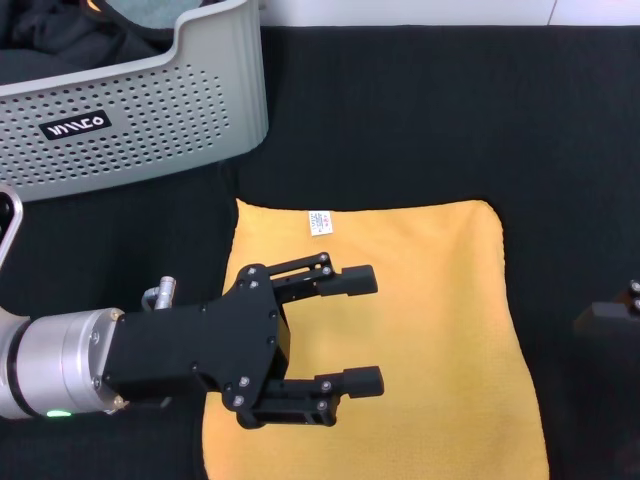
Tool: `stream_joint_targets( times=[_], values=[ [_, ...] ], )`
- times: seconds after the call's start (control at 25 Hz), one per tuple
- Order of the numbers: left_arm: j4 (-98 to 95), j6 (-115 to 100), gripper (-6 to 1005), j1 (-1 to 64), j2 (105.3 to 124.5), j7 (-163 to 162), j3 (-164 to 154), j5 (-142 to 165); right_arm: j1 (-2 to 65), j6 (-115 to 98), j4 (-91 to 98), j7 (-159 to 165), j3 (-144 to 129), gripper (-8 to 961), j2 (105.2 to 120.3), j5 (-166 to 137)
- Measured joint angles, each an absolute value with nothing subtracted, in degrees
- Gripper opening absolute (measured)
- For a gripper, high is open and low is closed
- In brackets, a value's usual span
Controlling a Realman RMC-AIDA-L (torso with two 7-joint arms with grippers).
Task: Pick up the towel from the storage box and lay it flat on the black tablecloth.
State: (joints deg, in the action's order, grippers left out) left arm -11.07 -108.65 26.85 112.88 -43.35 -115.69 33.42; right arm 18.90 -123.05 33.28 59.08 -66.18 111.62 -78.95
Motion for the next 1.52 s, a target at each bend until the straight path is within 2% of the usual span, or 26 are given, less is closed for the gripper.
stream_joint_targets(
  times=[1.2, 1.28, 1.32, 1.36, 1.4, 1.44, 1.52],
  values=[
    [-10.46, -108.57, 774, 27.2, 112.46, -43.19, -115.79, 33.49, 20.17, -122.77, 33.09, 58.92, -65.0, 796, 111.74, -78.99],
    [-10.03, -108.58, 774, 27.31, 111.37, -43.54, -115.73, 33.41, 20.54, -121.62, 32.93, 58.89, -64.94, 796, 112.21, -78.98],
    [-9.79, -108.61, 774, 27.28, 110.7, -43.9, -115.6, 33.29, 20.9, -120.2, 32.96, 58.87, -64.95, 796, 112.95, -79.01],
    [-9.54, -108.64, 774, 27.19, 109.93, -44.24, -115.33, 33.03, 20.9, -120.2, 32.96, 58.87, -64.95, 796, 112.95, -79.01],
    [-9.54, -108.64, 774, 27.19, 109.93, -44.24, -115.33, 33.03, 22.02, -116.58, 33.23, 58.7, -65.02, 795, 114.67, -80.05],
    [-8.92, -108.98, 774, 27.0, 108.69, -44.96, -114.09, 32.55, 22.47, -115.53, 33.26, 58.65, -65.11, 795, 114.97, -80.48],
    [-8.77, -109.2, 774, 26.99, 108.47, -45.01, -113.66, 32.54, 23.74, -113.31, 33.1, 58.52, -65.41, 795, 115.53, -81.46]
  ],
)
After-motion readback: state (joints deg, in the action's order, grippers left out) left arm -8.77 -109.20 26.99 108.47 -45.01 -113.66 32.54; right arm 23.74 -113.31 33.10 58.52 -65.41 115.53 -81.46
